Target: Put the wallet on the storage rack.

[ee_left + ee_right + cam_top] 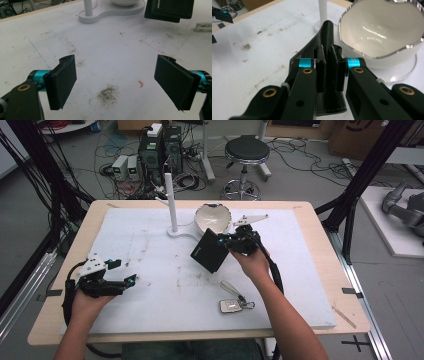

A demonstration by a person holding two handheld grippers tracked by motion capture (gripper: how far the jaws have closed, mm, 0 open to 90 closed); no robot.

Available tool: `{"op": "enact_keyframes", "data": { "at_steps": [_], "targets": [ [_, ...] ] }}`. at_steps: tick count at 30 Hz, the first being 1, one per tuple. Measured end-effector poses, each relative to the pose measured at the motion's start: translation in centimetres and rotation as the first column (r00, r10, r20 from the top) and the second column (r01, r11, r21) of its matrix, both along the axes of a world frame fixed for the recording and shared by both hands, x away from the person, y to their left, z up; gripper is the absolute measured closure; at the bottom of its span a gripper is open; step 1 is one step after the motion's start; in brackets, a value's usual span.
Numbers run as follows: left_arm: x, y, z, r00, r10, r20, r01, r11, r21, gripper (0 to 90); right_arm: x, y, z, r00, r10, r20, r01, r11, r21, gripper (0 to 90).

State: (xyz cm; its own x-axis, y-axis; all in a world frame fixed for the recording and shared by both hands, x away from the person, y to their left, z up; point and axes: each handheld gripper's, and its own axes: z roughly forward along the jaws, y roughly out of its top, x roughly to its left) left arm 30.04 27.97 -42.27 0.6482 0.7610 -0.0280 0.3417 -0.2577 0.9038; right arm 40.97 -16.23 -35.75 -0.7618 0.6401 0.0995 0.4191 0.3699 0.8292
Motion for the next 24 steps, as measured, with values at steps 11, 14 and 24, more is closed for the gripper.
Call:
{"op": "enact_keyframes", "data": {
  "at_steps": [11,14,24],
  "targets": [
    [0.1,0.0,0.0,0.9999,-0.01,0.001,0.01,0.9999,-0.002,18.1,1.4,0.7,4.3,0.9967,-0.001,0.081,0.001,1.0,0.006,84.9],
    [0.1,0.0,0.0,1.0,-0.009,0.0,0.009,0.9999,-0.006,18.1,2.9,1.2,5.8,0.9946,-0.023,0.101,0.022,0.9997,0.006,84.9],
    [0.2,0.3,-0.1,1.0,-0.006,-0.002,0.006,0.9999,-0.013,18.1,5.7,1.9,7.4,0.9874,-0.066,0.144,0.068,0.9976,-0.012,84.8]
  ]
}}
